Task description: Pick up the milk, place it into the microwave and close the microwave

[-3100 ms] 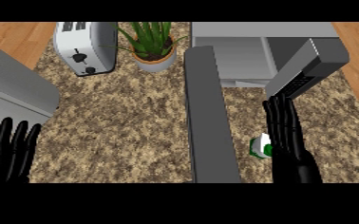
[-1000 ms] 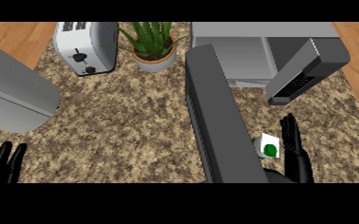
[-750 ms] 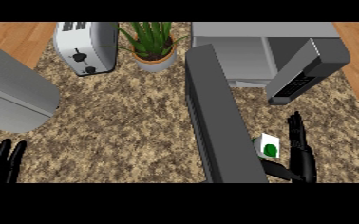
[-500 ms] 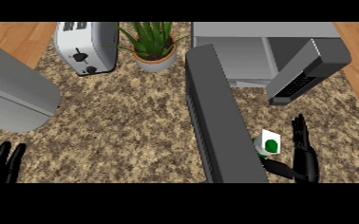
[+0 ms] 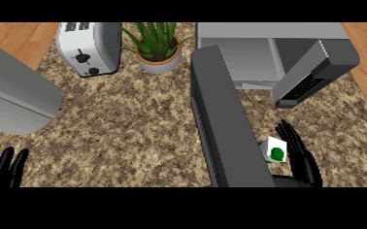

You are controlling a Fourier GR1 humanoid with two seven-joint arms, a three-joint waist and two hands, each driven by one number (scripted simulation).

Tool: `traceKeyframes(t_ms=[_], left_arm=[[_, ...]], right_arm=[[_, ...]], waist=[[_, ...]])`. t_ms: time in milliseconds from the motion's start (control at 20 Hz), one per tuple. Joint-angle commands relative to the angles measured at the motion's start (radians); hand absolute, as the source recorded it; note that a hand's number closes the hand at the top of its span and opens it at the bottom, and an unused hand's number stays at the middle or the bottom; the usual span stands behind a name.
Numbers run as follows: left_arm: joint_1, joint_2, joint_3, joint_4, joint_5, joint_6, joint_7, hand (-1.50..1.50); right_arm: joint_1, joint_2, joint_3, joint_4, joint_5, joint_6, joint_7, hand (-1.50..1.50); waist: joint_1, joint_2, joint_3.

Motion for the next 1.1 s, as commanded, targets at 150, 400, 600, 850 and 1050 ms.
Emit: traceKeyframes(t_ms=[150, 400, 600, 850, 1050], left_arm=[[-0.006, 0.007, 0.001, 0.008, 0.014, -0.013, 0.017, -1.5], [-0.023, 0.002, 0.032, 0.039, 0.05, -0.023, 0.011, -1.5], [-0.093, -0.006, 0.02, 0.064, -0.004, 0.021, 0.036, -1.5], [-0.033, -0.006, 0.005, 0.083, 0.022, -0.028, -0.031, -1.5], [-0.026, 0.015, 0.067, 0.084, 0.06, -0.063, -0.031, -1.5]], right_arm=[[-0.042, 0.063, -0.001, -0.067, 0.034, -0.154, -0.087, 1.5], [0.009, 0.111, -0.031, -0.153, 0.006, -0.224, -0.072, 1.5], [0.041, 0.128, 0.026, -0.316, 0.012, -0.194, 0.008, 1.5], [-0.161, -0.112, -0.068, -0.067, -0.045, 0.079, -0.024, 1.5], [-0.223, -0.092, -0.038, 0.007, -0.026, 0.126, -0.084, 1.5]], waist=[[-0.009, -0.002, -0.002], [-0.011, -0.002, -0.002], [-0.017, -0.002, -0.002], [0.006, 0.003, 0.0], [0.006, 0.002, 0.0]])
